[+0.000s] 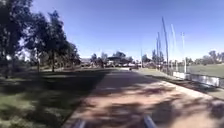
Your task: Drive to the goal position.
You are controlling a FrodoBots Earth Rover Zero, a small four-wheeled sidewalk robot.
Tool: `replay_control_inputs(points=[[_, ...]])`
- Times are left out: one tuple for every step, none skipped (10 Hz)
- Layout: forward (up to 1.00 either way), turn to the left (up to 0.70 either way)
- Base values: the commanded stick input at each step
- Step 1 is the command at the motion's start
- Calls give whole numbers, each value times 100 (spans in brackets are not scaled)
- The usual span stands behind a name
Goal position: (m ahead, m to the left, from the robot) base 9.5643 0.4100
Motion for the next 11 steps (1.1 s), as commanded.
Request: replay_control_inputs(points=[[85,-30],[85,0],[85,0],[85,0],[85,0],[85,0],[85,0],[85,0],[85,0],[85,0],[85,0]])
